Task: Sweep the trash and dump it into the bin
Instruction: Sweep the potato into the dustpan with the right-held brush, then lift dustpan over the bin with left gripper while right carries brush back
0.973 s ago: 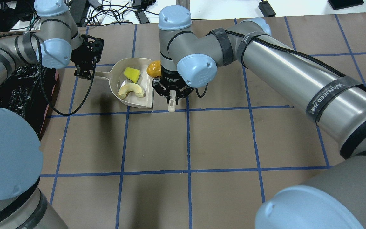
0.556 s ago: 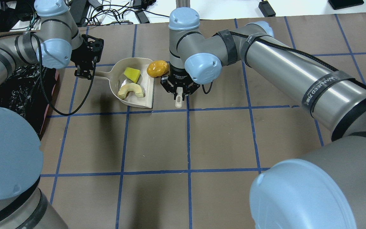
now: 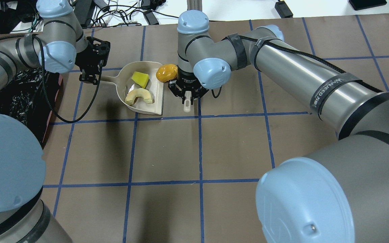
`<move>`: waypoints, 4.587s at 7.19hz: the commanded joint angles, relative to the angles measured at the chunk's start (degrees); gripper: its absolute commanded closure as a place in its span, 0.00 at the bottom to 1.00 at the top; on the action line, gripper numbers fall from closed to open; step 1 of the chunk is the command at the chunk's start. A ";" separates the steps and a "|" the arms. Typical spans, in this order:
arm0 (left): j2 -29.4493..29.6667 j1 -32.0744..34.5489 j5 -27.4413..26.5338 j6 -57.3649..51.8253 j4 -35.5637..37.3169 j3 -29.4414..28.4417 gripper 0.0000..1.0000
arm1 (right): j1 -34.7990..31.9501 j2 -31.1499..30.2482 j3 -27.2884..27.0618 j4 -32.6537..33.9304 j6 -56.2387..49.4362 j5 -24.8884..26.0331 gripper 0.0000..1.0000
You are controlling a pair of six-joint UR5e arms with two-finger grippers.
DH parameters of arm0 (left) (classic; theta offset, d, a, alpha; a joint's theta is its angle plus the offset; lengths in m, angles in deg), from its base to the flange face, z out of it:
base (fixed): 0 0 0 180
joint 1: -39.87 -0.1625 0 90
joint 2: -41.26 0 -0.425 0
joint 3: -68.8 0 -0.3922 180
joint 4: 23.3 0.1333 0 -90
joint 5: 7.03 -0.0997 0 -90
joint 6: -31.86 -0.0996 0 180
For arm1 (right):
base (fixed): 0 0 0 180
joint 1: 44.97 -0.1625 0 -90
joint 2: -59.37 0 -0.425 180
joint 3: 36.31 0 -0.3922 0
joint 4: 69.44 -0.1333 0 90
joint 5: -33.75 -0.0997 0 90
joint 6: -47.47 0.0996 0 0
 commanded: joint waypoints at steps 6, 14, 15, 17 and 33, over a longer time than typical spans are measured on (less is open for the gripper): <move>-0.09 0.09 0.00 0.00 -0.09 0.10 0.95 | -5.69 3.07 1.23 2.98 7.31 -2.86 1.00; -0.17 0.00 0.18 0.00 0.00 0.10 0.95 | -6.14 3.34 2.99 2.28 8.31 -3.22 1.00; -0.26 0.00 0.44 -0.08 0.00 0.36 0.95 | -5.79 3.17 2.90 1.93 7.87 -2.87 1.00; -0.44 0.00 1.31 -0.08 0.00 0.62 0.95 | -4.56 1.95 2.90 -1.21 6.73 -0.07 1.00; -14.49 -23.86 4.31 -15.17 -23.82 -7.20 0.97 | 36.48 -13.88 -13.97 -9.86 -39.28 14.53 1.00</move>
